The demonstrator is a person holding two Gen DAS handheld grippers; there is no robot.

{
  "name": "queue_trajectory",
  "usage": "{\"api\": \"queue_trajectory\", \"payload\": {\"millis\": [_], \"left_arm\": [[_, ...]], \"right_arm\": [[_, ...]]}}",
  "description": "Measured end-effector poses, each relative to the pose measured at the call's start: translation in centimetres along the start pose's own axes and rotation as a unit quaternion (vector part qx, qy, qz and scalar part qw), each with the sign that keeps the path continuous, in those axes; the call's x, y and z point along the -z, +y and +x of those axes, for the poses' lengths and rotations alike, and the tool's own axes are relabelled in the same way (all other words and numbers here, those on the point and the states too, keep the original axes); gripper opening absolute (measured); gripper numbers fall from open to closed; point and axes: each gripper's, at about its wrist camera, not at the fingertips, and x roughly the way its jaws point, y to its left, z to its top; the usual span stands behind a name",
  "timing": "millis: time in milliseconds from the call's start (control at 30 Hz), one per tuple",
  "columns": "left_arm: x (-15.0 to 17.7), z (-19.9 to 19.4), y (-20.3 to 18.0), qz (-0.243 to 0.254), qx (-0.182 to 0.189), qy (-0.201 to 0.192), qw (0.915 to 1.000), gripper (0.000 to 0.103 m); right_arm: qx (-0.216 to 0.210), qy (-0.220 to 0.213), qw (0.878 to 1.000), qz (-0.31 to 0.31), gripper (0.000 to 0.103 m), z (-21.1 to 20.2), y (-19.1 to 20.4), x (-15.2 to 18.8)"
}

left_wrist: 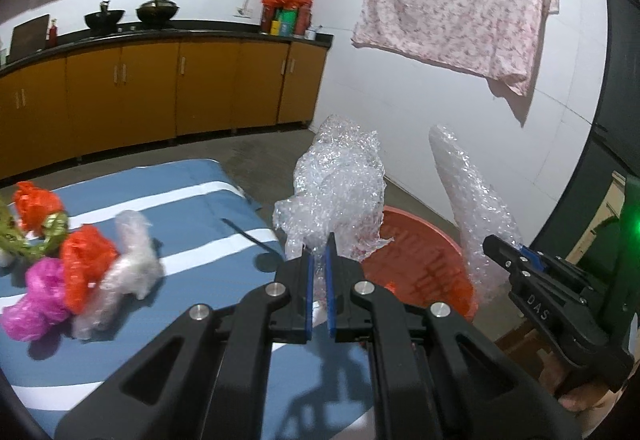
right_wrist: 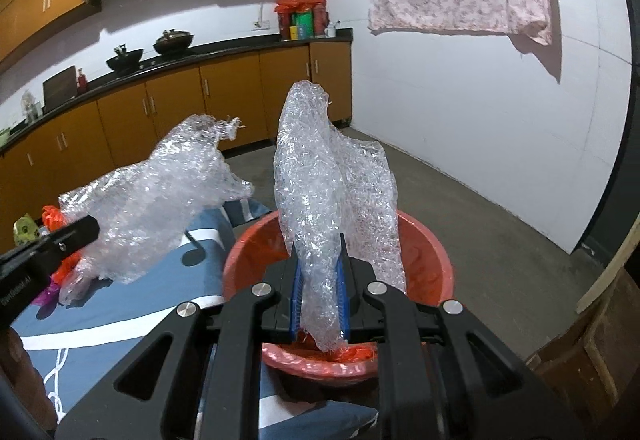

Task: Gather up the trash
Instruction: 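Carry both bubble wrap pieces over the red basket and open both tools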

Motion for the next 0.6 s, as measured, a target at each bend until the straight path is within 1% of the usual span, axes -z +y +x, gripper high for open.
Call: {"api": "queue_trajectory", "payload": {"millis": [300,500,600], "left_arm": [[0.3,5.2,-2.9,0.008,0.028,0.029,0.9992,0.007],[0.8,8.3,-4.1,0.014,0.037,0.047,0.9981,0.007],[1.0,9.2,-4.2,0.014,0.04,0.054,0.9976,0.008]], "right_arm": [[0.003,0.01,1.0,0.026,0.015,2.1,-2.4,0.0],[-0.003,0.015,0.999,0.043,0.015,3.6,-3.5,-0.2],[-0.014,0.019,0.999,0.045,0.015,4.4,-3.8,-0.1]]}}
